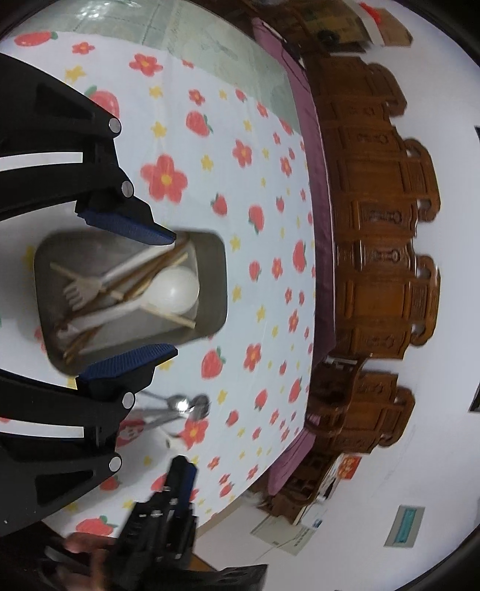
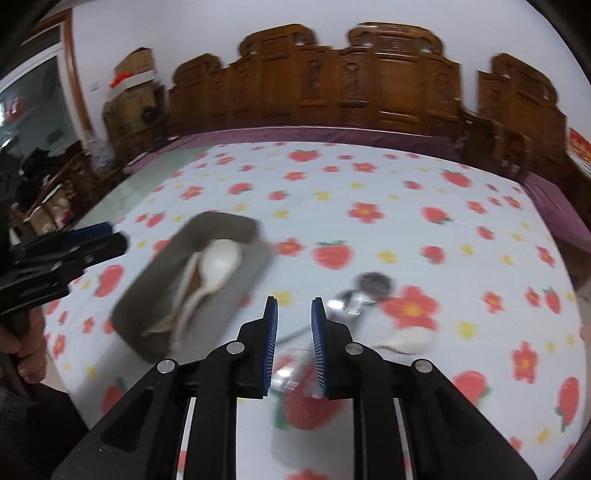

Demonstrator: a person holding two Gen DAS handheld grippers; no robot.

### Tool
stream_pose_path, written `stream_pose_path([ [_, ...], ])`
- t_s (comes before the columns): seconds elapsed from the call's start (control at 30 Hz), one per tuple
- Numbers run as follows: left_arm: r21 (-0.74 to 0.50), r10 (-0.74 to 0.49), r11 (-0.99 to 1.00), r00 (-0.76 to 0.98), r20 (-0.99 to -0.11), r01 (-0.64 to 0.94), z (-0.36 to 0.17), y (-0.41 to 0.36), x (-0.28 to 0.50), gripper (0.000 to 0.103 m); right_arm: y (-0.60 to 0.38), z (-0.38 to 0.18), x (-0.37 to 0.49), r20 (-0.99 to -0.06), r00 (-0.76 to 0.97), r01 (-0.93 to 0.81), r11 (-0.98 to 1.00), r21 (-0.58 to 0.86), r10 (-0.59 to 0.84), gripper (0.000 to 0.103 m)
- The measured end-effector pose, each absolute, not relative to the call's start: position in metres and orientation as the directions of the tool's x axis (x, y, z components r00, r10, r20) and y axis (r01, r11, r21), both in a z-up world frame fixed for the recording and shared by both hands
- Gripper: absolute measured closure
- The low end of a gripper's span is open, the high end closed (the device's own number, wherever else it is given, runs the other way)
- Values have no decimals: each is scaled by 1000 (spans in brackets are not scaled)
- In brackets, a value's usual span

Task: Organize utensils
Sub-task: 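Grasp the steel fork from the pile with the right gripper and lift it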

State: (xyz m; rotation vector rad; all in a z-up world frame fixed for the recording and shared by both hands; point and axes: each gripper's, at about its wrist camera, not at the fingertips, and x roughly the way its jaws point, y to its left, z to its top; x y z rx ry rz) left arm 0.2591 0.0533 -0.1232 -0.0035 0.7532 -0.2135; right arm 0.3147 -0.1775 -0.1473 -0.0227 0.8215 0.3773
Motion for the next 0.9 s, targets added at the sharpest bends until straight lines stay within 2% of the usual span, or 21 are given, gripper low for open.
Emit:
stream_pose_path([
  [0.17, -92, -236, 967, 694, -680, 239, -126, 31, 256, 50, -209, -158, 322, -737, 624, -276, 955, 105, 261, 82],
  [0.43, -72, -254, 956, 676, -692, 285, -135, 4, 252, 50, -201, -194, 336, -780, 575, -273, 957, 102, 247, 77],
  [0.57, -82, -263, 953, 668, -696, 291, -141, -2, 253, 50, -193, -208, 351, -792, 562, -263, 959, 103, 239, 70],
  [0.9, -95, -273, 952, 660, -700, 292, -144, -6, 256, 50, -189, -227, 390, -810, 551, -197, 974, 111, 203, 70],
])
